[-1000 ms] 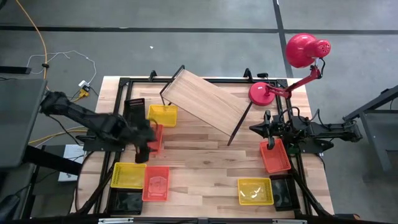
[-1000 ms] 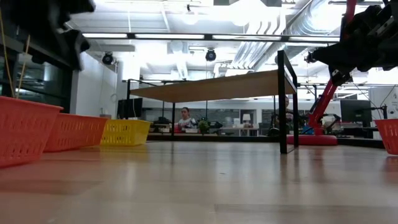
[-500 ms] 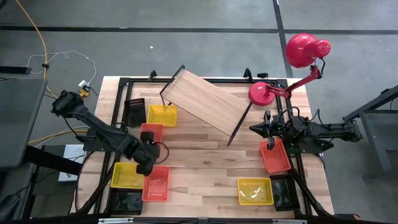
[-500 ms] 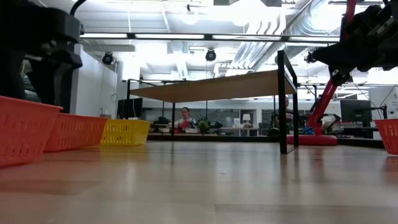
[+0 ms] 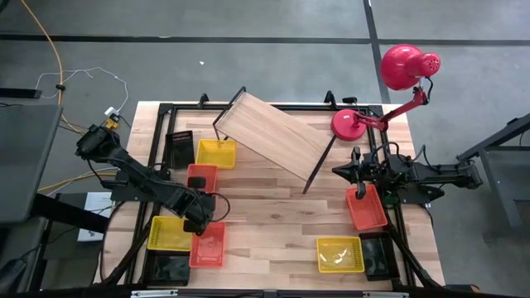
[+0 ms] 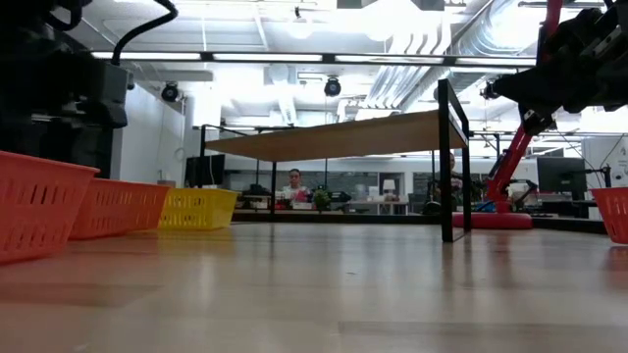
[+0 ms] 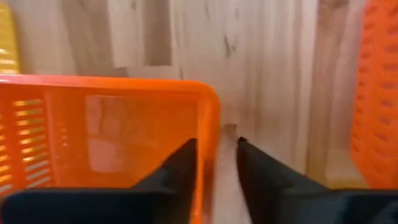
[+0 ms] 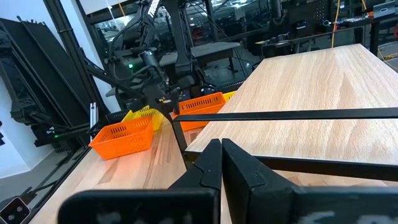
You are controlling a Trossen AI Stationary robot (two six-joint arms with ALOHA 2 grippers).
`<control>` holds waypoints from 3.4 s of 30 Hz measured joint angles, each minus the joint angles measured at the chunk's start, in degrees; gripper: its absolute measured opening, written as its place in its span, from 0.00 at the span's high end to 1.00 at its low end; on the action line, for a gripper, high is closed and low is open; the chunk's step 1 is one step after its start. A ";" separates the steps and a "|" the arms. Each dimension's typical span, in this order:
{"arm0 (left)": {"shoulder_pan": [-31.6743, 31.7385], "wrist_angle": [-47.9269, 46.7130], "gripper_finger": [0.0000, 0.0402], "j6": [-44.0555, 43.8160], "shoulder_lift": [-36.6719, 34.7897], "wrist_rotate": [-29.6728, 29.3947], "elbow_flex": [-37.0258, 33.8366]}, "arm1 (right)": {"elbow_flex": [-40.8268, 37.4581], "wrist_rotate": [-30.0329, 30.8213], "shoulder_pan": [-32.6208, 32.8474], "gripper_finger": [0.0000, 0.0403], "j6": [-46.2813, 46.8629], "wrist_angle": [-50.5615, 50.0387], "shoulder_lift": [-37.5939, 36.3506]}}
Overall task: Stack baskets on shelf by color
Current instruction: Put the top left orange bin on the shelf, then stack the left orange bin on top of the orange bin on the shelf
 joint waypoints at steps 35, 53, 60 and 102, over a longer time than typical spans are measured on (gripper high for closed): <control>16.19 -8.20 1.00 46.76 -10.53 -13.51 28.44 | 0.00 0.00 -0.02 1.00 0.00 0.02 -0.02; 43.31 -0.81 1.00 73.84 0.29 -3.02 30.22 | 0.00 0.00 -0.02 1.00 0.00 0.02 -0.02; 46.50 -3.03 1.00 76.70 4.56 -0.70 35.33 | 0.00 0.01 0.00 1.00 0.00 0.02 -0.02; 43.55 -10.88 0.69 69.96 0.73 -10.31 36.97 | 0.00 0.01 -0.02 1.00 0.00 0.02 0.00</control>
